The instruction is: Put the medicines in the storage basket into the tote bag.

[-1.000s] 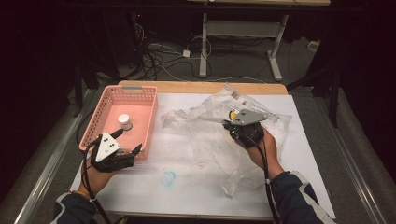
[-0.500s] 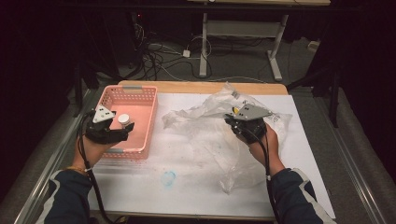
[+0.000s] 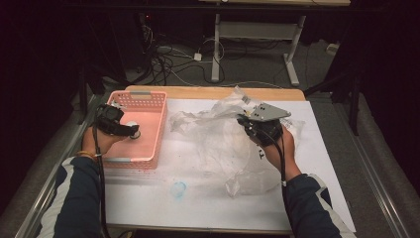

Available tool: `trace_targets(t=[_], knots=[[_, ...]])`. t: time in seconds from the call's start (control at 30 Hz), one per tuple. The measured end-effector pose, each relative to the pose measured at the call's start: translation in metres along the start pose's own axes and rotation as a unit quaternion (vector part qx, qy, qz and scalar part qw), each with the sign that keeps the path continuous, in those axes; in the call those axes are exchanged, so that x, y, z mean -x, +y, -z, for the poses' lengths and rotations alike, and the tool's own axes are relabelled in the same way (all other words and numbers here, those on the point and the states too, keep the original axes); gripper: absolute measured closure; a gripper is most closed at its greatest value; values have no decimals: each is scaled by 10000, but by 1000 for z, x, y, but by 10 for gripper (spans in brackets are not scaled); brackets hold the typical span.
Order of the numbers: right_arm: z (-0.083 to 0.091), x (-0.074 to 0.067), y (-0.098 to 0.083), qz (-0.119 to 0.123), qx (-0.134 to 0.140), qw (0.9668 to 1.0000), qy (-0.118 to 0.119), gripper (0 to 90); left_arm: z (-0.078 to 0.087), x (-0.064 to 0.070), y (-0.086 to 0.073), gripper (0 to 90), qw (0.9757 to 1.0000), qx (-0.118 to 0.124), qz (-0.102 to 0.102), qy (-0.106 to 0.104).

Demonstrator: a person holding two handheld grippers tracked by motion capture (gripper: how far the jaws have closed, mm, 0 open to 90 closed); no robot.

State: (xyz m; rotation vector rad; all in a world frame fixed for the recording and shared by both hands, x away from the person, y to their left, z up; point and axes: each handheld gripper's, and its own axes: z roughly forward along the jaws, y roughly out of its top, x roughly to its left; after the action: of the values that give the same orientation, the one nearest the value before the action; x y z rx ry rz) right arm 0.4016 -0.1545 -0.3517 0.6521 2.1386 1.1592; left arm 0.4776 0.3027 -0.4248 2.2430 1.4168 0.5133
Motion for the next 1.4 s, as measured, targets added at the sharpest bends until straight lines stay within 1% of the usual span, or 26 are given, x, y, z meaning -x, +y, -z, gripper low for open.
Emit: trace_targets(t=[0.1,0.17,0.2,0.23,0.27,0.33,0.37,0.4,0.43,0.6,0.63,0.67,0.73,0.83,0.93,1.0,1.03,1.1,1.13,1.2,1.27,1.33,1.37,1.4], knots=[[-3,-2,-2,46,-48,10000,46,900,-6,-3,3,189,9998,-170,72,-83],[-4,-2,-4,58,-77,9999,54,900,-11,-4,3,230,9994,-296,31,-195],[-4,-2,-5,28,-76,9999,60,900,-13,-4,3,247,9991,-333,-33,-249],[-3,-1,-5,-2,-70,10000,66,900,-14,-3,4,272,9989,-382,-109,-265],[-3,-1,-5,-25,-62,10000,70,900,-15,-3,5,292,9988,-393,-112,-263],[-2,0,-6,-45,-37,10000,76,900,-18,-3,6,378,9986,-379,-73,-374],[-2,-1,-6,-36,-33,9999,90,900,-20,-4,6,458,9984,-395,-61,-392],[-2,-1,-6,-36,-33,9999,90,900,-21,-4,6,458,9981,-402,-43,-458],[-2,-1,-6,-34,-38,9999,91,900,-21,-4,7,475,9983,-380,-41,-450],[-3,-1,-9,-74,-54,9999,84,900,-21,-3,7,480,9983,-365,-116,-434],[-2,0,-9,-90,-56,9999,91,900,-20,-3,7,482,9985,-340,-146,-394],[-2,0,-9,-106,-45,9999,97,900,-19,-2,8,482,9989,-242,-135,-377],[-1,1,-9,-120,-8,9999,72,900,-14,-1,8,483,9990,-43,-151,-408],[-1,1,-8,-114,5,9999,66,900,-5,2,9,484,9989,163,-234,-367],[-1,3,-5,-110,48,9999,-31,900,11,6,9,484,9975,561,-348,-255],[0,4,-2,-113,77,9999,-60,900,24,10,8,484,9950,886,-391,-265],[-1,4,-1,-93,87,9999,-64,900,31,12,7,484,9936,1011,-426,-270],[-2,5,2,-94,97,9999,-105,900,43,19,6,484,9900,1272,-508,-330],[-2,5,4,-99,92,9998,-111,900,48,23,5,484,9878,1394,-592,-355],[-3,5,8,-61,55,9998,-165,900,59,34,3,484,9824,1643,-802,-389],[-3,5,12,-14,50,9998,-196,900,70,45,1,484,9768,1883,-938,-400],[-2,4,15,26,48,9997,-247,900,80,57,-2,484,9704,2106,-1107,-421],[-2,4,16,38,44,9996,-278,900,85,62,-3,484,9660,2254,-1200,-402],[-2,4,17,38,38,9996,-282,900,90,68,-5,484,9630,2345,-1260,-423]])
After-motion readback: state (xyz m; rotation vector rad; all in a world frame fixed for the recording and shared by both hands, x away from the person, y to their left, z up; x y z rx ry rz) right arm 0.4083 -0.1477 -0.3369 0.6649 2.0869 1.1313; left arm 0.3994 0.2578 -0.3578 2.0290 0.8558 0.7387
